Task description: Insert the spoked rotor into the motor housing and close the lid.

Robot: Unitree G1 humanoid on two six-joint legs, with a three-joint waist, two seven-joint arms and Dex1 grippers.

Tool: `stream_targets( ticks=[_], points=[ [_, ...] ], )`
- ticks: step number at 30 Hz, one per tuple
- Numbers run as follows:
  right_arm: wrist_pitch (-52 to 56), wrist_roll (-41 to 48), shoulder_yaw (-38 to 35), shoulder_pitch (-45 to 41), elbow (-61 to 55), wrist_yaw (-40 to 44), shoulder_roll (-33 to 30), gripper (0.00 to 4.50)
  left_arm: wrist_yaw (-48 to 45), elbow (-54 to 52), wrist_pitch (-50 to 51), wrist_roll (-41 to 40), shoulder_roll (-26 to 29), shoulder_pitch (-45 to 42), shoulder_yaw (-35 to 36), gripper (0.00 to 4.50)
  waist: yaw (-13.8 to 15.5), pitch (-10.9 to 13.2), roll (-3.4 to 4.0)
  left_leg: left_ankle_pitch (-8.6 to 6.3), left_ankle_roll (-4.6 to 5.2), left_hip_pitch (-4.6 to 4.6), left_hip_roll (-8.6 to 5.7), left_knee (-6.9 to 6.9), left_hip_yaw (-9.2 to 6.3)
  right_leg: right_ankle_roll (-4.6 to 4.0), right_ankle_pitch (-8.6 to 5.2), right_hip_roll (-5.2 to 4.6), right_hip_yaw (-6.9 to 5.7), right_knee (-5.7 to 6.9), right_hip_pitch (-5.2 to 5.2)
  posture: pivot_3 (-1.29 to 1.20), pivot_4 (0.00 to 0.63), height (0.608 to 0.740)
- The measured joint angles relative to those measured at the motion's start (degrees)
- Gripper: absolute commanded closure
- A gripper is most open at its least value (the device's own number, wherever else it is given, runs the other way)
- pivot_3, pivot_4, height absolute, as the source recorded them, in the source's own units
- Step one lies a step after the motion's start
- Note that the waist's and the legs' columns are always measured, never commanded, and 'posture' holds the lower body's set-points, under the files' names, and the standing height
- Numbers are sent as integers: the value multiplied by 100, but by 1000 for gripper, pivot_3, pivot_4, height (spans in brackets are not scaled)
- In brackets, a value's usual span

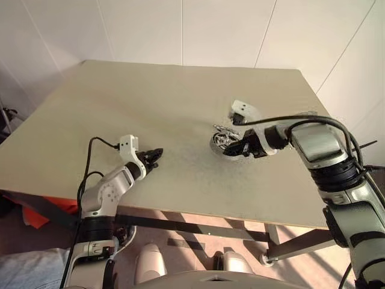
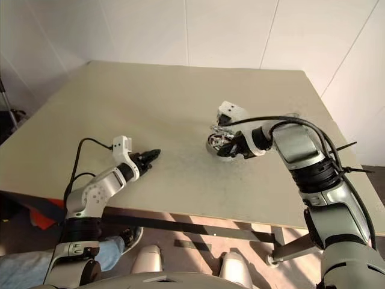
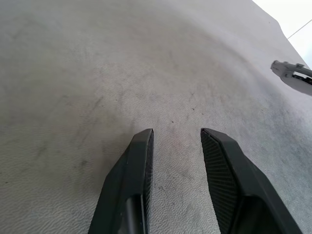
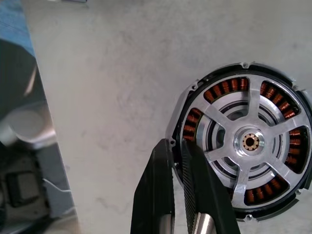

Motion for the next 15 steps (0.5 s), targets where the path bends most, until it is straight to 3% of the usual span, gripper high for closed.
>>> stream_targets(
  ticks=[3, 8, 15],
  points=[
    [1072, 452, -303, -384, 506, -780, 701, 4478, 27, -18, 4, -22, 3, 33, 14, 2871, 18, 0, 1, 20, -39, 26, 5, -32, 3, -8, -5, 5, 1, 6, -1, 0, 0, 740],
    [1256, 1038, -797, -568, 1548, -2269, 1584, 4478, 83, -153, 59, -43, 49, 134, 41, 2871, 58, 4, 6, 30, -55, 24, -4, -30, 2, -6, -5, -2, 6, 9, -2, 0, 0, 740],
    [1254, 536, -3027, -1425, 2972, -4916, 3443, 4478, 276, -794, 272, -152, 123, 552, 127, 2871, 30, 6, 11, 53, -96, 10, 1, -61, 2, -4, -6, 7, 4, 10, -34, 0, 0, 740]
  ],
)
